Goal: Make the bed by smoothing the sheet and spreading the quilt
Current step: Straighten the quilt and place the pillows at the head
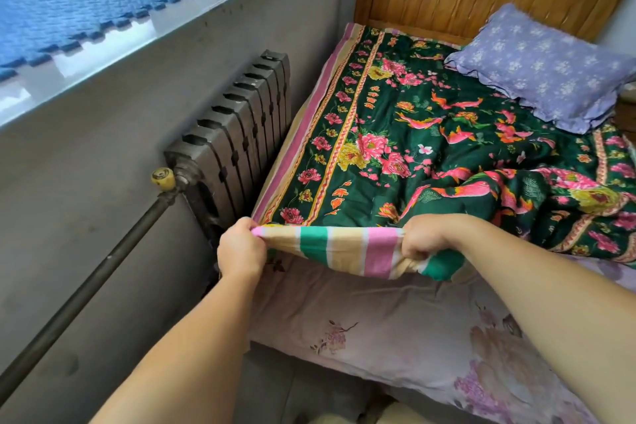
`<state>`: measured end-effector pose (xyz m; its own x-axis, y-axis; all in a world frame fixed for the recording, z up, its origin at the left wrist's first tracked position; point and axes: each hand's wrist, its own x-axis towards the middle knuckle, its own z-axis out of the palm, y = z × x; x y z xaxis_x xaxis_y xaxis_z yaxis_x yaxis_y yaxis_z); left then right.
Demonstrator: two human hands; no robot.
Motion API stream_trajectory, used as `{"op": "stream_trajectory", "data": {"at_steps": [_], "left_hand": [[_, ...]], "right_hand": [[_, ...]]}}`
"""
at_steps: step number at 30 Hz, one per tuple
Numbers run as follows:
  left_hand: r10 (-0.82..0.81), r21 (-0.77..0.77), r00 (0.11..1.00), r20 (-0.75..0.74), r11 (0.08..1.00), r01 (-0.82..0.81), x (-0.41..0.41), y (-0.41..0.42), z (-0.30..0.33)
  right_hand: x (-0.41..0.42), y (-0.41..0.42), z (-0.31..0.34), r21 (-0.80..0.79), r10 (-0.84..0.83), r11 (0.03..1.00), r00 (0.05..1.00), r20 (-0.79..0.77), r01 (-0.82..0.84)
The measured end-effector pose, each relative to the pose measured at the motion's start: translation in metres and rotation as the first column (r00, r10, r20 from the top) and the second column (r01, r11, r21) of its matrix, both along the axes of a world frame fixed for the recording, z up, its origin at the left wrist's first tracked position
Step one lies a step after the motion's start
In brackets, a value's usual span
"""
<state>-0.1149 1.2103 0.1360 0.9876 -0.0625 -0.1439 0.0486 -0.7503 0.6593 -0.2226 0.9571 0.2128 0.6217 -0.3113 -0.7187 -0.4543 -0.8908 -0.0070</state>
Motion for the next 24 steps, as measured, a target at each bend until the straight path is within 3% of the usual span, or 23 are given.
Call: {"op": "stream_trajectory", "data": {"at_steps": [2,3,6,8,10,12,13,15,16,19,21,24], "left_hand": [[-0.223,0.195,0.954,0.2,0.963,0.185,0.015,0.002,0.02],[-0.374,0.312,0.879,0.295,0.907,0.282,0.023,0.005,0.031],[-0.74,0.603,0.445,0.505,0.671,0.432,0.047,0.013,0.059],[-0.837,0.717,0.23,0.497,0.545,0.435,0.048,0.02,0.071],[-0.885,0.757,0.15,0.44,0.455,0.469,0.044,0.028,0.066],[-0.923,0.78,0.24,0.302,0.384,0.495,0.031,0.036,0.05],[-0.917,0.786,0.37,0.15,0.337,0.518,0.024,0.039,0.043],[-0.75,0.754,0.63,-0.202,0.291,0.588,0.01,0.045,0.025],[-0.62,0.704,0.681,-0.39,0.276,0.654,0.003,0.047,0.019],[-0.481,0.561,0.657,-0.581,0.348,0.751,-0.005,0.041,0.013],[-0.51,0.521,0.643,-0.572,0.38,0.764,0.0,0.026,0.015],[-0.569,0.497,0.659,-0.493,0.437,0.749,0.004,0.0,0.018]], "right_hand": [[0.001,0.001,-0.003,-0.014,-0.006,1.0,1.0,-0.004,0.006],[0.002,0.001,-0.003,-0.012,-0.019,1.0,1.0,0.002,0.019],[0.003,0.002,-0.003,-0.002,-0.079,0.997,0.997,0.004,0.079],[0.003,0.006,-0.003,0.004,-0.074,0.997,0.997,-0.032,0.074],[0.003,0.014,-0.006,-0.018,-0.004,1.0,0.996,-0.088,0.002],[0.002,0.021,-0.015,-0.057,0.076,0.995,0.989,-0.128,-0.084],[0.001,0.025,-0.018,-0.077,0.098,0.991,0.988,-0.122,-0.107],[0.002,0.029,-0.024,-0.048,0.095,0.994,0.99,-0.104,-0.101],[0.002,0.033,-0.025,-0.016,0.058,0.998,0.994,-0.092,-0.059],[0.004,0.044,-0.032,-0.054,0.093,0.994,0.992,-0.087,-0.098],[0.004,0.05,-0.042,-0.074,0.109,0.991,0.992,-0.063,-0.113],[0.002,0.048,-0.045,-0.002,0.045,0.999,0.995,0.092,-0.045]]}}
